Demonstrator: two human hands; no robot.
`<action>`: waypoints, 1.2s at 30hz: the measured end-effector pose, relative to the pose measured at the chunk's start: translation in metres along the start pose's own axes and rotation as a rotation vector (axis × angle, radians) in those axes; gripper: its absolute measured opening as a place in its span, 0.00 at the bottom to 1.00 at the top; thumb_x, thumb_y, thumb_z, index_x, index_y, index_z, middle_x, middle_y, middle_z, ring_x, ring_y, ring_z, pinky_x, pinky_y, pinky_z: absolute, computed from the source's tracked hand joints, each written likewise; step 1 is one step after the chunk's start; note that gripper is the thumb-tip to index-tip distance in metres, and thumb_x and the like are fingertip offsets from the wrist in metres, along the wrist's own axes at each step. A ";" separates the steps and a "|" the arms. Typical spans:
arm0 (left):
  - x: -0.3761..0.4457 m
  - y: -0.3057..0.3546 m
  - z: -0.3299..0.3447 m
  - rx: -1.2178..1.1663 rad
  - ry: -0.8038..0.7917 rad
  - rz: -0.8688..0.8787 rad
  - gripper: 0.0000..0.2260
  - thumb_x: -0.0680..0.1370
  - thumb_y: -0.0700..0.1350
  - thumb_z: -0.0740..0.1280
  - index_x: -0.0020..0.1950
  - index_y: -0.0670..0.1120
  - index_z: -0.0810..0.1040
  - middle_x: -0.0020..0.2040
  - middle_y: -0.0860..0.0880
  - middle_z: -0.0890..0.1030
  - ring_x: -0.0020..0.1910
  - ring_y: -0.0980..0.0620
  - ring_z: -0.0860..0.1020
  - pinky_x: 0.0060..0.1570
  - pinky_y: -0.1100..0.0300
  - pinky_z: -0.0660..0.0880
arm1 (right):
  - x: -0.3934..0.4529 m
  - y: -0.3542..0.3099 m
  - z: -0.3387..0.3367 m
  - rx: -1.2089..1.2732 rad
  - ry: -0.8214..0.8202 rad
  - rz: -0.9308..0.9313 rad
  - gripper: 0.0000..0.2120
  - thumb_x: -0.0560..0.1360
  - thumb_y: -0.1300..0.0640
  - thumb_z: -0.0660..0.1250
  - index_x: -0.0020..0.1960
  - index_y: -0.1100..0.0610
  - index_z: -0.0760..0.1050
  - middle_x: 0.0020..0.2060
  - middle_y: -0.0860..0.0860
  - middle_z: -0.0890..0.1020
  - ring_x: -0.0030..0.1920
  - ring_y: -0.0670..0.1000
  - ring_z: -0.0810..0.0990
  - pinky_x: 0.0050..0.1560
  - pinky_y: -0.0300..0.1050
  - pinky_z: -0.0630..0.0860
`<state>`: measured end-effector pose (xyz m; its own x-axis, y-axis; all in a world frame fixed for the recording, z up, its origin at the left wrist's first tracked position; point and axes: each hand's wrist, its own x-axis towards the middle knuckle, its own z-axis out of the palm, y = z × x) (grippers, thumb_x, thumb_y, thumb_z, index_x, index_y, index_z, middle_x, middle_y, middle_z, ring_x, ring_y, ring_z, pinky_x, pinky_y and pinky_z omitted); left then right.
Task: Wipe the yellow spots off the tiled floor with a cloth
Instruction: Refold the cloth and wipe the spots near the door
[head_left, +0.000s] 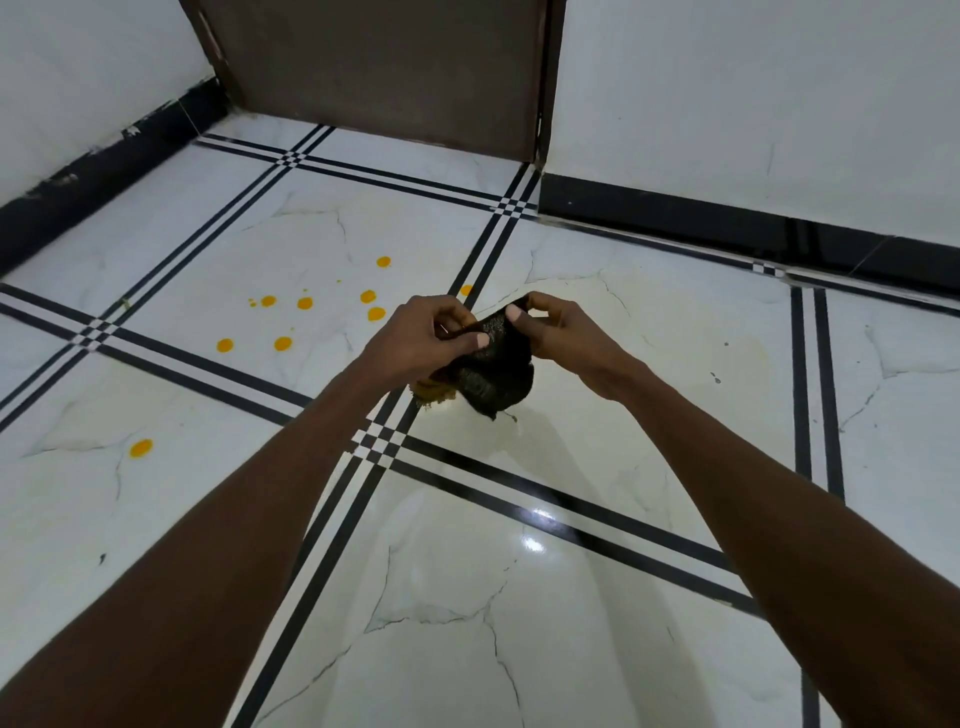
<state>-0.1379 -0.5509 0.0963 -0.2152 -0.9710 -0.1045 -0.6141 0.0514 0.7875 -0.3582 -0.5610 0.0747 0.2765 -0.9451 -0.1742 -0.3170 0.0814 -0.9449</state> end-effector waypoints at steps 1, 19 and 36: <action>0.000 0.000 -0.003 -0.016 -0.033 -0.027 0.14 0.74 0.52 0.79 0.54 0.46 0.83 0.48 0.46 0.85 0.48 0.49 0.83 0.46 0.55 0.81 | 0.001 -0.004 0.002 0.004 0.011 -0.025 0.15 0.84 0.44 0.62 0.61 0.54 0.77 0.54 0.52 0.86 0.56 0.51 0.85 0.57 0.50 0.83; -0.021 -0.007 -0.031 -0.914 -0.001 -0.239 0.31 0.82 0.68 0.55 0.72 0.48 0.79 0.66 0.43 0.84 0.65 0.43 0.83 0.63 0.42 0.80 | 0.007 -0.039 0.002 0.601 -0.024 0.275 0.29 0.83 0.33 0.53 0.73 0.51 0.70 0.69 0.55 0.78 0.66 0.57 0.78 0.67 0.59 0.77; -0.036 -0.077 -0.003 -0.661 0.149 -0.467 0.14 0.77 0.37 0.75 0.61 0.37 0.83 0.56 0.38 0.87 0.55 0.42 0.87 0.59 0.45 0.83 | 0.009 0.005 0.020 0.209 -0.079 0.481 0.26 0.74 0.62 0.77 0.69 0.59 0.73 0.63 0.59 0.81 0.56 0.53 0.82 0.49 0.45 0.83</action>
<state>-0.0802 -0.5209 0.0412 0.0832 -0.8814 -0.4649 -0.0315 -0.4686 0.8828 -0.3395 -0.5630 0.0631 0.2144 -0.7597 -0.6139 -0.2395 0.5685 -0.7871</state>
